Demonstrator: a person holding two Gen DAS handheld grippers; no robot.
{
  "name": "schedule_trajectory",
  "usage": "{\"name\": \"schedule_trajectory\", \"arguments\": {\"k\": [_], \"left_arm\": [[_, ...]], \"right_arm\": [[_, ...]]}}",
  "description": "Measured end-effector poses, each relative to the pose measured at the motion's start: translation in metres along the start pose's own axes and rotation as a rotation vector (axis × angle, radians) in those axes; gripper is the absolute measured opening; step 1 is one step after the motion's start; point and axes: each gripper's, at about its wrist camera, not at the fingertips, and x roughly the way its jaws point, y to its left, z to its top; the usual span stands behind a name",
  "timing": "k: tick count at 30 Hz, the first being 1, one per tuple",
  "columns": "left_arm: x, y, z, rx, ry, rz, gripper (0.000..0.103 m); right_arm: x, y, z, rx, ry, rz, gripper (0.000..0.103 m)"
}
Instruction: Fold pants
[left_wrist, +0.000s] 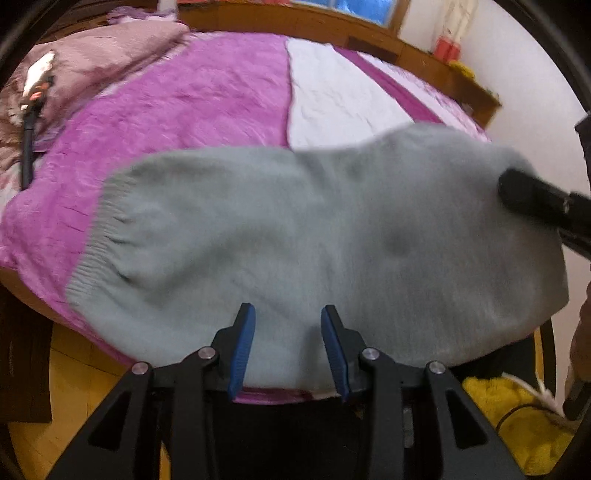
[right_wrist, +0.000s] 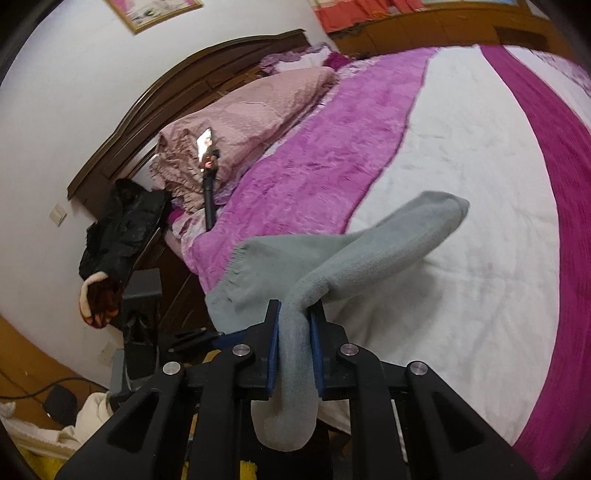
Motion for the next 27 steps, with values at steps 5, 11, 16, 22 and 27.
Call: {"name": "schedule_trajectory", "arguments": {"k": [5, 11, 16, 22, 27], "left_arm": [[-0.027, 0.040, 0.015, -0.061, -0.078, 0.094, 0.039], [-0.041, 0.086, 0.031, -0.133, -0.110, 0.212, 0.039], [-0.043, 0.115, 0.032, -0.168, -0.117, 0.252, 0.039], [-0.041, 0.138, 0.026, -0.210, -0.109, 0.274, 0.039], [-0.041, 0.153, 0.022, -0.241, -0.101, 0.287, 0.039]], "right_arm": [[0.010, 0.026, 0.022, -0.069, 0.001, 0.059, 0.007], [0.048, 0.058, 0.044, -0.075, 0.057, 0.184, 0.007], [0.096, 0.087, 0.056, -0.083, 0.122, 0.246, 0.007], [0.159, 0.108, 0.057, -0.078, 0.213, 0.275, 0.007], [0.197, 0.113, 0.048, -0.076, 0.283, 0.260, 0.009]]}}
